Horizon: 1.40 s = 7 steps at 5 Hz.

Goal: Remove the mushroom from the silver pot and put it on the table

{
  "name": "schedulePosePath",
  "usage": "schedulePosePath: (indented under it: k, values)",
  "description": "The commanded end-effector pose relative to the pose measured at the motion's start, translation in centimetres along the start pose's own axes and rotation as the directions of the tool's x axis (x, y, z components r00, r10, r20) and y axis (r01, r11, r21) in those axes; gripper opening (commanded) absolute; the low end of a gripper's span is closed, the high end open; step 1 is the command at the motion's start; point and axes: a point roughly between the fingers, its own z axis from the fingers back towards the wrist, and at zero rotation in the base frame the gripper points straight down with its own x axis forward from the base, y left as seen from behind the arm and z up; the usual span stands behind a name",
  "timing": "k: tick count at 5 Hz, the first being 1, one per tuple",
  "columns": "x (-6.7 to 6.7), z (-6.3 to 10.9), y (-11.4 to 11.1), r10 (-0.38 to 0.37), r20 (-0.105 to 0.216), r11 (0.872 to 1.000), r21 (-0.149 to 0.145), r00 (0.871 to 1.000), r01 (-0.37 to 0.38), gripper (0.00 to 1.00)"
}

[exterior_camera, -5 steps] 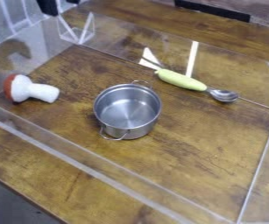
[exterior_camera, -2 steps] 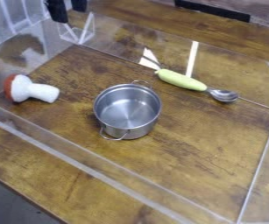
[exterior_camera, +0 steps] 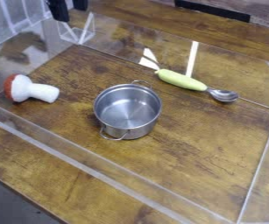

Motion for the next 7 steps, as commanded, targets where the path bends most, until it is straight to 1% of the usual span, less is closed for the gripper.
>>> schedulePosePath:
  k: [1,2,3,4,6,7]
  values:
    - [0.1,2.2,-0.4,-0.043,0.027,0.996,-0.076,0.999,0.044,1.00]
    - [-0.4,2.7,0.4,0.004,0.033,0.996,-0.089,0.999,-0.001,1.00]
    - [-1.1,4.5,1.1,0.032,0.031,0.993,-0.112,0.999,-0.028,1.00]
    - [-1.5,5.6,1.3,0.062,0.025,0.991,-0.121,0.998,-0.058,1.00]
    - [0.0,6.8,1.5,-0.012,0.026,0.992,-0.128,1.000,0.016,1.00]
    - [0.8,6.7,1.0,-0.015,0.028,0.992,-0.122,0.999,0.019,1.00]
